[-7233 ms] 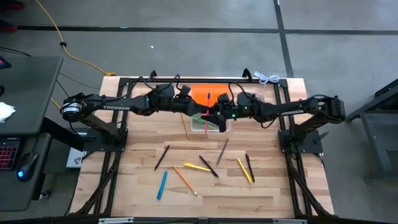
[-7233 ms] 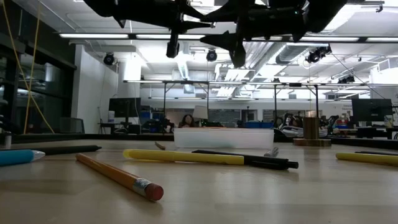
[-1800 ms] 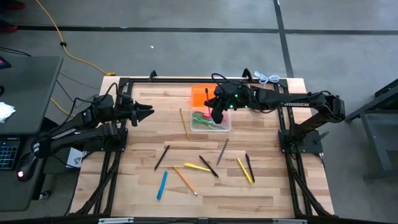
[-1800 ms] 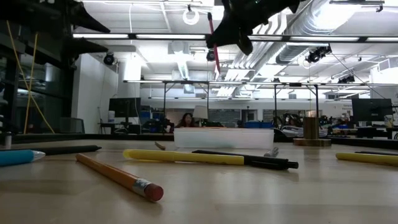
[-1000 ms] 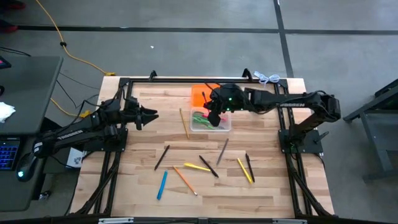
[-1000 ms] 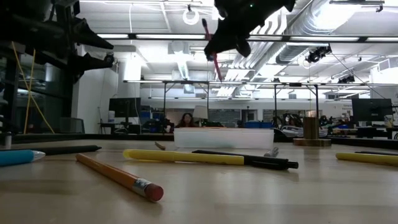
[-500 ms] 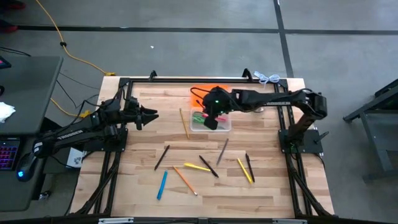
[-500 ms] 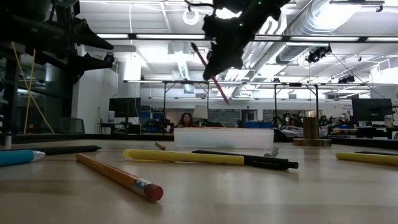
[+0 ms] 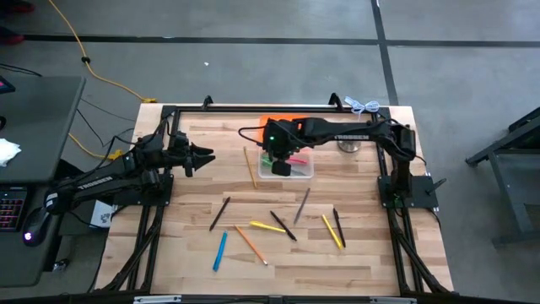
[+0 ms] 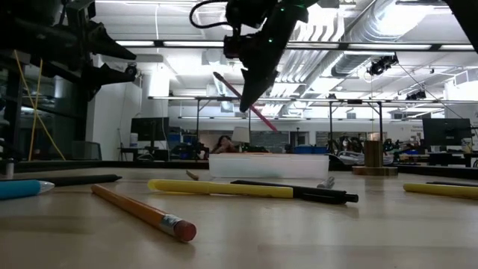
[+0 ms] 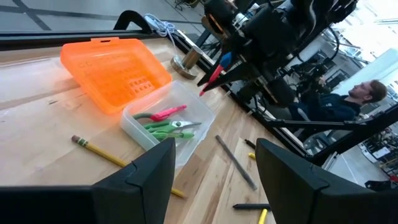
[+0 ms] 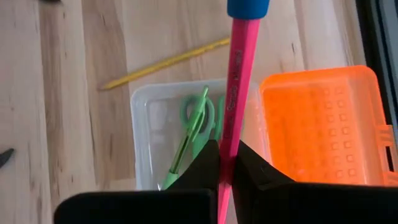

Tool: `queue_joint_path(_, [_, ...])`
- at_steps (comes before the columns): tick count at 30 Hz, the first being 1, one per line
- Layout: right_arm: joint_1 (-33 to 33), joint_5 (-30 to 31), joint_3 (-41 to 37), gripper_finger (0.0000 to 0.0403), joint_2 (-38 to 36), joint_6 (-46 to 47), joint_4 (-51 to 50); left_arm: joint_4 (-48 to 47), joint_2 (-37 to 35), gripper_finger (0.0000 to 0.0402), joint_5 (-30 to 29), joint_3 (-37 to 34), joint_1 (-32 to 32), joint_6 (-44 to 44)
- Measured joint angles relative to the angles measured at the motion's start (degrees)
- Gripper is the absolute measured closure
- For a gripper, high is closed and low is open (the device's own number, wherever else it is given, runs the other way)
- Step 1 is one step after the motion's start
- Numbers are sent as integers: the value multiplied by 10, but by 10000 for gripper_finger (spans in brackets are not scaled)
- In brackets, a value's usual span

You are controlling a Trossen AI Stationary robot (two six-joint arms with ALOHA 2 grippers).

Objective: Pick & place school supplies into a supply box
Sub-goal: Put the pink pencil into the supply box

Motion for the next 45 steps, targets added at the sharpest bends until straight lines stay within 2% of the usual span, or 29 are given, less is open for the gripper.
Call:
queue_joint_path(11, [0,9,-2,403,2,-1,-35,0,0,151,-2,0,0,7])
queue_joint_path(45, [-1,-6,-3,403,95,-1,-79,0,0,151,-1,1,0,27])
